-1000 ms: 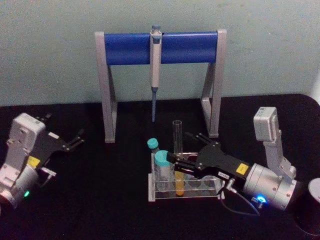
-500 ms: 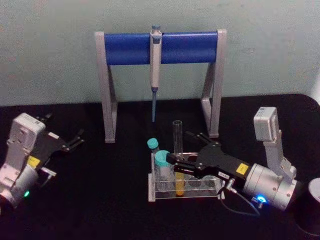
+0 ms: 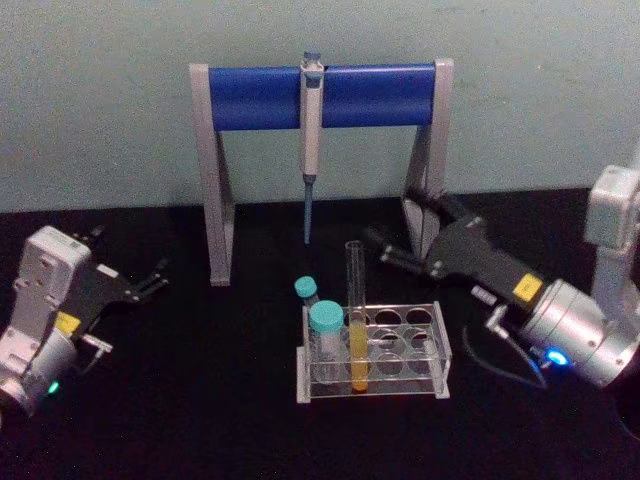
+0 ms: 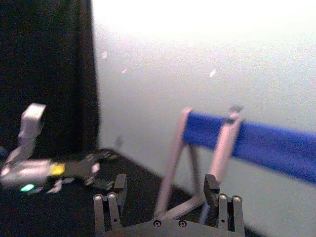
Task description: Pick up the test tube from the test tube rack, shake it, then place it back into the test tube rack.
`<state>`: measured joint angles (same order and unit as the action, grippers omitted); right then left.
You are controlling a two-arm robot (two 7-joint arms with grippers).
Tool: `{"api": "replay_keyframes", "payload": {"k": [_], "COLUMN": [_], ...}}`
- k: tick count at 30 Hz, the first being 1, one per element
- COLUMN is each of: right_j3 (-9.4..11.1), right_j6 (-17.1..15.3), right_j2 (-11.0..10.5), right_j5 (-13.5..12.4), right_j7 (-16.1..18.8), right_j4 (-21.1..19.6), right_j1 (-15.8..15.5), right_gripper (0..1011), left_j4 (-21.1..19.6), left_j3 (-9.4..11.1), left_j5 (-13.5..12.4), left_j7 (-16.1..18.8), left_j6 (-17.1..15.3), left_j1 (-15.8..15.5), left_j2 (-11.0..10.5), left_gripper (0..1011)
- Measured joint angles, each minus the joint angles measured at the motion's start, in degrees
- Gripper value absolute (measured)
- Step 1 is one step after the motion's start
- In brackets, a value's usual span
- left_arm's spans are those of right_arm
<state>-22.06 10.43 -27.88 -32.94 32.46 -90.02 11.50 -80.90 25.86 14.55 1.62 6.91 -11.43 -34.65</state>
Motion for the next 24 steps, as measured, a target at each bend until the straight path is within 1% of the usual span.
{"api": "replay_keyframes", "payload": {"k": [2, 3, 6, 7, 9, 10, 12, 13, 16, 17, 19, 20, 22, 23, 24], "right_j3": [1.0, 2.2, 3.8, 4.7, 5.5, 6.2, 6.8, 7.3, 7.9, 8.1, 8.3, 8.4, 8.4, 8.5, 8.5], "right_j6": [0.9, 1.6, 2.5, 2.8, 2.9, 2.7, 1.9, 0.5, -1.4, -2.7, -4.1, -5.6, -6.9, -8.3, -9.0], "right_j2": [0.0, 0.3, 0.8, 1.2, 1.7, 2.3, 2.8, 3.4, 4.1, 4.5, 4.9, 5.3, 5.6, 6.0, 6.2], "right_j5": [0.9, 2.1, 5.0, 7.0, 9.6, 12.3, 14.4, 15.9, 17.3, 17.9, 18.3, 18.7, 19.0, 19.3, 19.4], "right_j7": [-1.8, -4.1, -8.3, -11.3, -14.6, -17.9, -20.9, -23.2, -25.4, -26.4, -27.1, -27.6, -28.0, -28.4, -28.6], "right_j4": [-0.9, -1.8, -2.9, -3.4, -3.6, -3.8, -3.8, -3.7, -3.2, -2.8, -2.5, -2.0, -1.6, -1.1, -0.9], "right_j1": [-0.8, -1.6, -3.0, -3.8, -4.6, -5.3, -5.9, -6.4, -6.9, -7.2, -7.4, -7.6, -7.7, -7.8, -7.8], "right_gripper": [1000, 1000, 1000, 1000, 1000, 1000, 1000, 1000, 1000, 1000, 1000, 1000, 1000, 1000, 1000], "left_j4": [0.0, 0.0, 0.0, 0.0, 0.0, 0.0, 0.0, 0.0, 0.0, 0.0, 0.0, 0.0, 0.0, 0.0, 0.0], "left_j3": [0.0, 0.0, 0.0, 0.0, 0.0, 0.0, 0.0, 0.0, 0.0, 0.0, 0.0, 0.0, 0.0, 0.0, 0.0], "left_j5": [0.0, 0.0, 0.0, 0.0, 0.0, 0.0, 0.0, 0.0, 0.0, 0.0, 0.0, 0.0, 0.0, 0.0, 0.0], "left_j7": [0.0, 0.0, 0.0, 0.0, 0.0, 0.0, 0.0, 0.0, 0.0, 0.0, 0.0, 0.0, 0.0, 0.0, 0.0], "left_j6": [0.0, 0.0, 0.0, 0.0, 0.0, 0.0, 0.0, 0.0, 0.0, 0.0, 0.0, 0.0, 0.0, 0.0, 0.0], "left_j1": [0.0, 0.0, 0.0, 0.0, 0.0, 0.0, 0.0, 0.0, 0.0, 0.0, 0.0, 0.0, 0.0, 0.0, 0.0], "left_j2": [0.0, 0.0, 0.0, 0.0, 0.0, 0.0, 0.0, 0.0, 0.0, 0.0, 0.0, 0.0, 0.0, 0.0, 0.0], "left_gripper": [1001, 1001, 1001, 1001, 1001, 1001, 1001, 1001, 1001, 1001, 1001, 1001, 1001, 1002, 1001]}}
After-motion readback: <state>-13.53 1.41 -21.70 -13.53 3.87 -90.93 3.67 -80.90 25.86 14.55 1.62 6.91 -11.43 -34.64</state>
